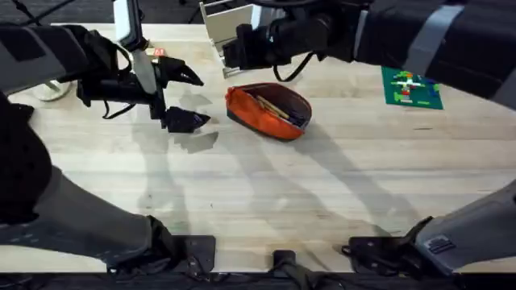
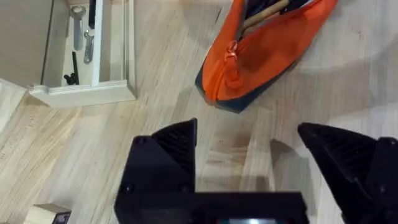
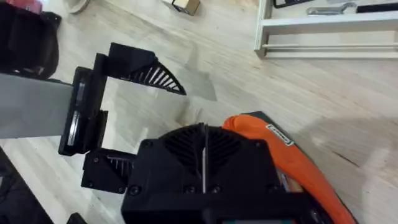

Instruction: Unzip the bag, pick up the pens from the table one at a time and place them inside, then zip the bag closed.

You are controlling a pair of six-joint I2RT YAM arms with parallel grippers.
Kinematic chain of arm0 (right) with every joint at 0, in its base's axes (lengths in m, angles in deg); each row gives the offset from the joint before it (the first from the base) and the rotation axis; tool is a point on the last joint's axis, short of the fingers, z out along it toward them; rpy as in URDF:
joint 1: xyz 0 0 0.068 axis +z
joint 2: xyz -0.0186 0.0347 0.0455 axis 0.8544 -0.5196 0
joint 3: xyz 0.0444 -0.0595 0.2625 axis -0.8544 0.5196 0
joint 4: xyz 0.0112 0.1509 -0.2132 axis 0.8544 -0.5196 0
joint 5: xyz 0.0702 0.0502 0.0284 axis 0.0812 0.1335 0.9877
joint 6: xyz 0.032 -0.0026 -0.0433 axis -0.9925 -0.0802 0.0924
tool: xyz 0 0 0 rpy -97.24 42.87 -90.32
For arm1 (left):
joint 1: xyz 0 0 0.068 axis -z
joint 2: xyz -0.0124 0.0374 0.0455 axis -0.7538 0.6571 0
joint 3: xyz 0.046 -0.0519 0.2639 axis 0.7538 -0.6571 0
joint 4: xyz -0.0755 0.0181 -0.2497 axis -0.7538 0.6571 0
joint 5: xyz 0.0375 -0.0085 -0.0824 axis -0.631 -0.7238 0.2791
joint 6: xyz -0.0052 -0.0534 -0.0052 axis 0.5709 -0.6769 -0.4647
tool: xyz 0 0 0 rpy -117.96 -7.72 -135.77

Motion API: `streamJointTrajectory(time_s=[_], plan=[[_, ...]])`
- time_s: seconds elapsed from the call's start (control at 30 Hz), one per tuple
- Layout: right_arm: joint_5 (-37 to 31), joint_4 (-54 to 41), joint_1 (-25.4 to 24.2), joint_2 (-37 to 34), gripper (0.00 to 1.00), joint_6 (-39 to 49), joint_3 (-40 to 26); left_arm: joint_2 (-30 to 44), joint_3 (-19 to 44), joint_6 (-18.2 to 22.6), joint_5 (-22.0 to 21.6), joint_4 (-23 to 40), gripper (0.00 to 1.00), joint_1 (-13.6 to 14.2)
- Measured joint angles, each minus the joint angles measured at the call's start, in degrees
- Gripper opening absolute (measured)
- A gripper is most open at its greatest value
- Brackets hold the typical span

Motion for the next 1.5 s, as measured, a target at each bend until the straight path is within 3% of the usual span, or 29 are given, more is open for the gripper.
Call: streamJointTrajectory(time_s=[0.3, 0.5, 0.53, 0.57, 0.77, 0.8, 1.5], plan=[[-0.1, -1.8, 0.6, 0.4, 0.030, 3.0, 0.0, 0.0, 0.0, 0.0, 0.0, 0.0, 0.993, 0.0], [-4.5, -5.1, 3.5, 5.4, 0.031, 4.6, 0.0, 0.0, 0.0, 0.0, 0.0, 0.0, 0.993, 0.0], [-5.5, -5.7, 4.0, 6.3, 0.071, 4.5, 0.0, 0.0, 0.0, 0.0, 0.0, 0.0, 0.993, 0.0], [-6.4, -6.3, 4.6, 7.2, 0.174, 4.7, 0.0, 0.0, 0.0, 0.0, 0.0, 0.0, 0.993, 0.0], [-10.8, -9.4, 8.0, 9.9, 0.951, 4.2, 0.0, 0.0, 0.0, 0.0, 0.0, 0.0, 0.993, 0.0], [-11.6, -9.7, 8.5, 9.9, 0.984, 3.7, 0.0, 0.0, 0.0, 0.0, 0.0, 0.0, 0.993, 0.0], [-26.4, -16.0, 14.0, 9.9, 0.998, -20.5, 0.0, 0.0, 0.0, 0.0, 0.0, 0.0, 0.992, 0.0]])
